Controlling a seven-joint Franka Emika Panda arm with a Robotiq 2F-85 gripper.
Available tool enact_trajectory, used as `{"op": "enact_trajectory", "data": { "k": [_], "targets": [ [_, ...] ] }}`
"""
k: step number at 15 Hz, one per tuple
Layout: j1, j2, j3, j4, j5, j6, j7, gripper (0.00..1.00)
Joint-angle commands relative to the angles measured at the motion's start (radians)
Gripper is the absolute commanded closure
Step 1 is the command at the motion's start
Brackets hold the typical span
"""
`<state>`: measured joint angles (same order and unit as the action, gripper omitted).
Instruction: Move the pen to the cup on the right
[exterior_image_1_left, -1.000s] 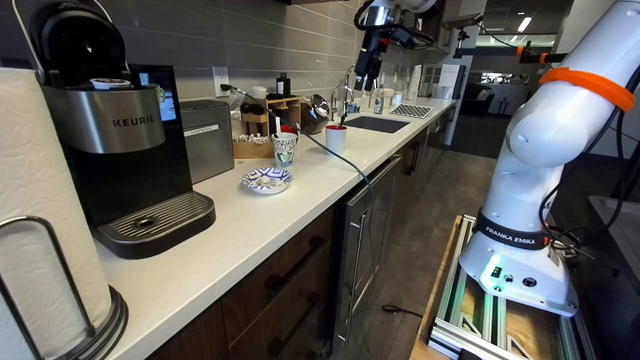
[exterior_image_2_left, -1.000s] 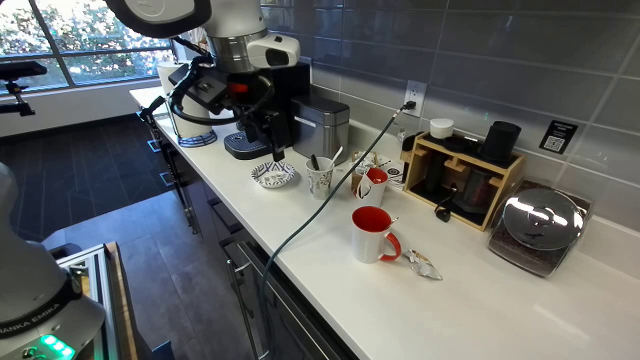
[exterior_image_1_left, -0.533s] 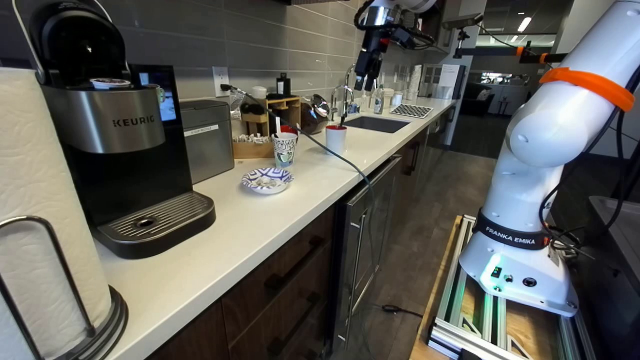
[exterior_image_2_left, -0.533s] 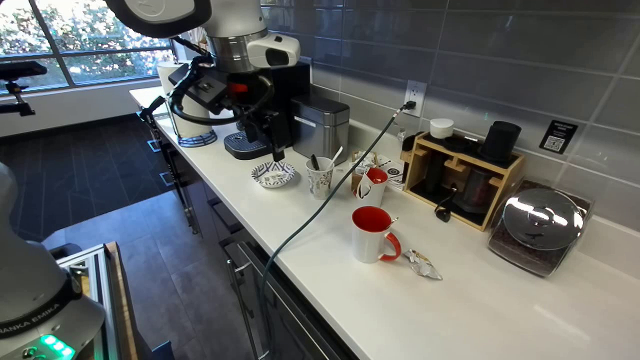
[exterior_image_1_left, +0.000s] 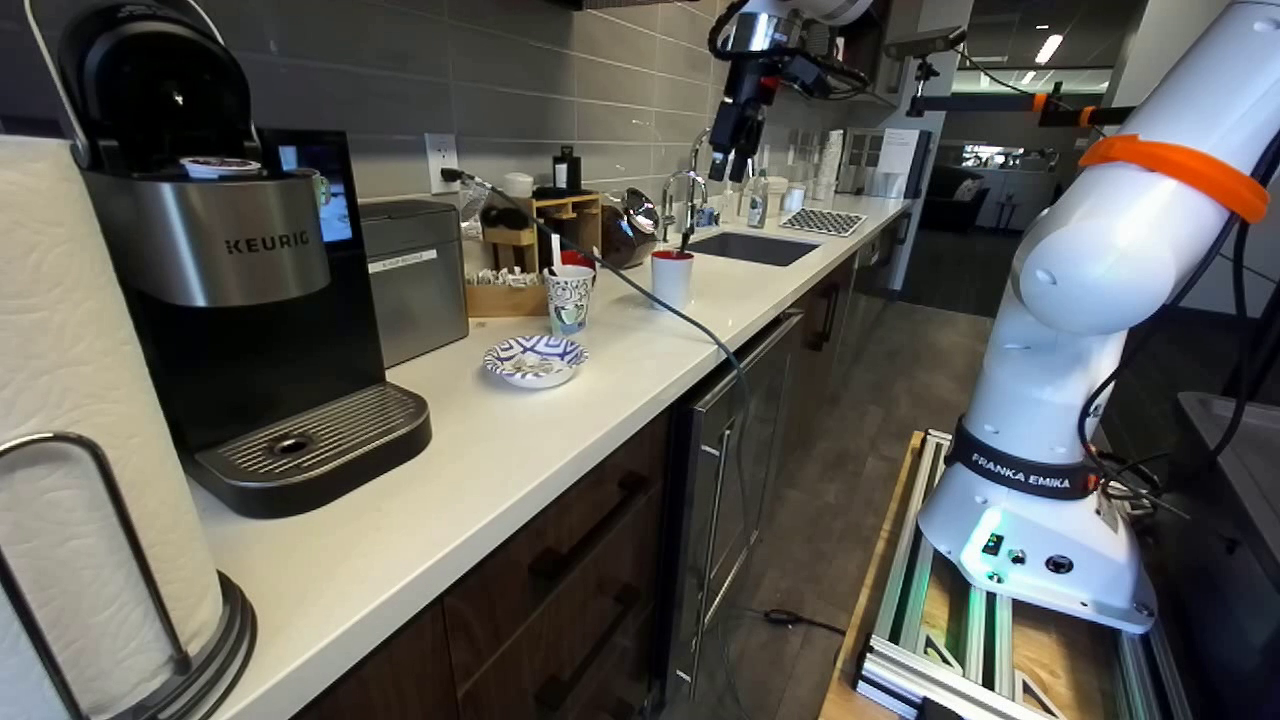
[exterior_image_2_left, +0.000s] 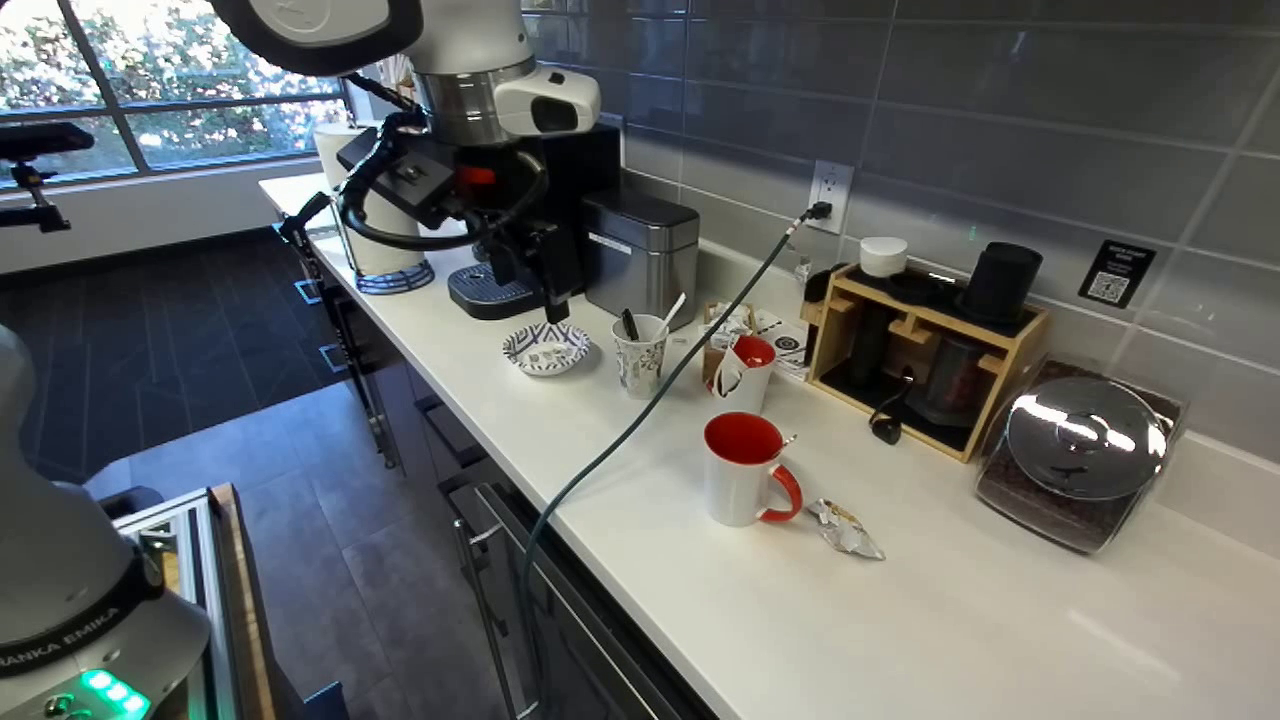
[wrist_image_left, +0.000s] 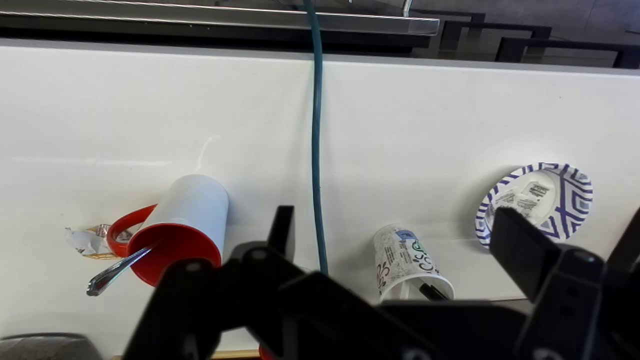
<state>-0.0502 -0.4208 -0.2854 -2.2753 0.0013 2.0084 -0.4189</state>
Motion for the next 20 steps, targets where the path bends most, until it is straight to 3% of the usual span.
{"op": "enact_trajectory", "data": {
  "k": [1, 12, 17, 20],
  "targets": [
    [-0.017, 0.003, 0.015, 0.001, 0.008, -0.002, -0.006, 0.0],
    [-0.017, 0.003, 0.015, 0.001, 0.008, -0.002, -0.006, 0.0],
    [0.018, -0.076, 0.148, 0.052, 0.02, -0.01, 0.148, 0.0],
    [0.023, -0.101, 0.275, 0.098, -0.07, -0.013, 0.261, 0.0]
  ]
}}
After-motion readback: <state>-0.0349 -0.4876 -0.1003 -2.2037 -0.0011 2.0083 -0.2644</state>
